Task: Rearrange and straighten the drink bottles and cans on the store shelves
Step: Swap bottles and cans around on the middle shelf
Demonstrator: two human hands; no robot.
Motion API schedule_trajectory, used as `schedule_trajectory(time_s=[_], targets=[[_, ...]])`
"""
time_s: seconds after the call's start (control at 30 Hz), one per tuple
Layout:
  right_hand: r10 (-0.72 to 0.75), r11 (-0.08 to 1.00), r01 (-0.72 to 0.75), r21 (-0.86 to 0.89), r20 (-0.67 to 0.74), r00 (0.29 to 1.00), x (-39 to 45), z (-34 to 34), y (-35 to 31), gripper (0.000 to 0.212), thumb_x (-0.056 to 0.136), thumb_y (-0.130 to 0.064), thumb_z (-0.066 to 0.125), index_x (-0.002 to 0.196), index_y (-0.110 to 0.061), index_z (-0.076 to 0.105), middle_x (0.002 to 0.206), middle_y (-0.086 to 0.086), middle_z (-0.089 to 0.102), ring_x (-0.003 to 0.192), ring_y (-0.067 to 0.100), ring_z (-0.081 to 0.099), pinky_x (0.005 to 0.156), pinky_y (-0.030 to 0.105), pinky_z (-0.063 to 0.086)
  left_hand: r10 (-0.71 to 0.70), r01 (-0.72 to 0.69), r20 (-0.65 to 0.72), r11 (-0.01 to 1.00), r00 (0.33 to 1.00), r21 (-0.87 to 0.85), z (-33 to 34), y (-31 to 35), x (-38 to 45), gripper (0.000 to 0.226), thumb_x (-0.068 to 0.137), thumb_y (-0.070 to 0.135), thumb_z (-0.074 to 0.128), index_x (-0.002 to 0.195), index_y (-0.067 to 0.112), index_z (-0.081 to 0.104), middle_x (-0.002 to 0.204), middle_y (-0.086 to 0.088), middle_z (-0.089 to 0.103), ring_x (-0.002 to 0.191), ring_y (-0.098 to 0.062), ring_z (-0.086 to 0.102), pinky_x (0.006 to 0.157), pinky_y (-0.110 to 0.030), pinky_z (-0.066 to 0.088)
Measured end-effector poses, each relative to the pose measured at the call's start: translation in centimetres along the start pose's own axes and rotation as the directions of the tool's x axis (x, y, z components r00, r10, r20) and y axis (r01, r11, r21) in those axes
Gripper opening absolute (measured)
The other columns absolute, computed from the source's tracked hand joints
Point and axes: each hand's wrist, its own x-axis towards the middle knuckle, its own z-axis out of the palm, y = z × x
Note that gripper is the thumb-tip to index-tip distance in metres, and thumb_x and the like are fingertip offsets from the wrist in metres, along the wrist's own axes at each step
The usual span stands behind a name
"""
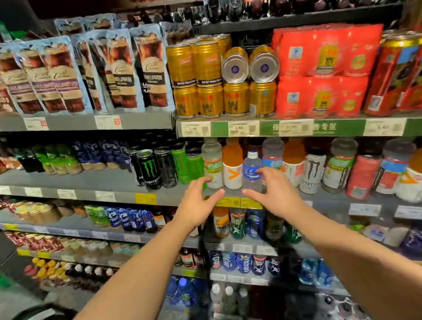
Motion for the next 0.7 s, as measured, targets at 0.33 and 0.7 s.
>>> schedule_trajectory(time_s=[0.33,0.7], targets=[[0.066,0.984,-0.054,0.17,-0.067,0.996,4.3,2.2,3.6,0.067,0.082,-0.065,0.065,0.125,-0.016,0.052,0.115,0.001,0.056,0.107,0.021,0.054,0.086,0.035,0.047,-0.043,0.031,-0.142,0.996,0.989,-0.088,2.3,0.6,4.9,0.071,0.082,0.035,0.082,0.141,0.021,0.045,0.136,0.001,0.046,0.117,-0.023,0.053,0.087,-0.026,0.04],[0.262,0.949,-0.221,0.225,-0.169,0.95,7.7,4.6,2.1,0.071,0.082,-0.056,0.072,0.135,-0.016,0.047,0.131,0.003,0.054,0.123,0.022,0.048,0.099,0.038,0.045,-0.051,0.033,-0.334,0.998,0.941,-0.059,2.7,1.1,9.9,0.094,0.083,0.035,0.08,0.156,0.017,0.023,0.16,0.0,0.022,0.137,-0.02,0.044,0.104,-0.03,0.042]])
